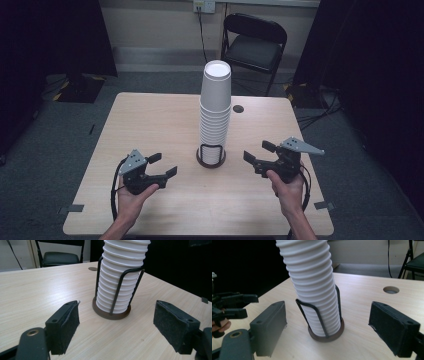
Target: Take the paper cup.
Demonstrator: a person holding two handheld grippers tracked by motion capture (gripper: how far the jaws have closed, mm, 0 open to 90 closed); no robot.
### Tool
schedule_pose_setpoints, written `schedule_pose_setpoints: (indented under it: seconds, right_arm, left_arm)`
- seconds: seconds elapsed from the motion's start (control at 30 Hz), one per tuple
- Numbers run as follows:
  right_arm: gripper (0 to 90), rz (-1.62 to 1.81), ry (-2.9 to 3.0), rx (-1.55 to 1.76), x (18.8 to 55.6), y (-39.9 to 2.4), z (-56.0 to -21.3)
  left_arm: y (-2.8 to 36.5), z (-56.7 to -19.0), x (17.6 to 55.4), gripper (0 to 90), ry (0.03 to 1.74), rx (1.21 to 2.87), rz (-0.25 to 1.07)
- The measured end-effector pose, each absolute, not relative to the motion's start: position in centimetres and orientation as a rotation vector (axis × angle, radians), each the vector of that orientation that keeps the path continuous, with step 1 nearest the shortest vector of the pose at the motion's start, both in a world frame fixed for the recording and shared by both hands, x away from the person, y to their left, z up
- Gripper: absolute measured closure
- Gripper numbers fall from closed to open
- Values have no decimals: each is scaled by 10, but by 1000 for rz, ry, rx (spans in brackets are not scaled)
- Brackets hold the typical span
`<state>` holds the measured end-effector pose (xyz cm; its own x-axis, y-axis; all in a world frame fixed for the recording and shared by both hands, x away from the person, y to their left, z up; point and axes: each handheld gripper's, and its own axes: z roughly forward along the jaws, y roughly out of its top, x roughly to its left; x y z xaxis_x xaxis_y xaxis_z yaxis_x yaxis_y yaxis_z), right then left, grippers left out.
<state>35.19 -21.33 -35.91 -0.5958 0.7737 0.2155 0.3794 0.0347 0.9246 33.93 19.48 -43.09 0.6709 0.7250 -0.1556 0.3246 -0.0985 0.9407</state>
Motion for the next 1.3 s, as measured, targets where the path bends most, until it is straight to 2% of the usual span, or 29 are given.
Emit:
schedule_pose_setpoints:
  seconds: [0.4, 0.63, 1.3]
  right_arm:
    - [144, 1657, 1957, 1090, 369, -198, -326]
    - [141, 1712, 1918, 1033, 378, -191, -294]
    - [135, 1779, 1918, 869, 391, -164, -254]
  left_arm:
    - [193, -432, 340, 207, 859, 1700, 415]
    - [197, -432, 341, 208, 867, 1690, 418]
    - [197, -433, 342, 204, 859, 1691, 408]
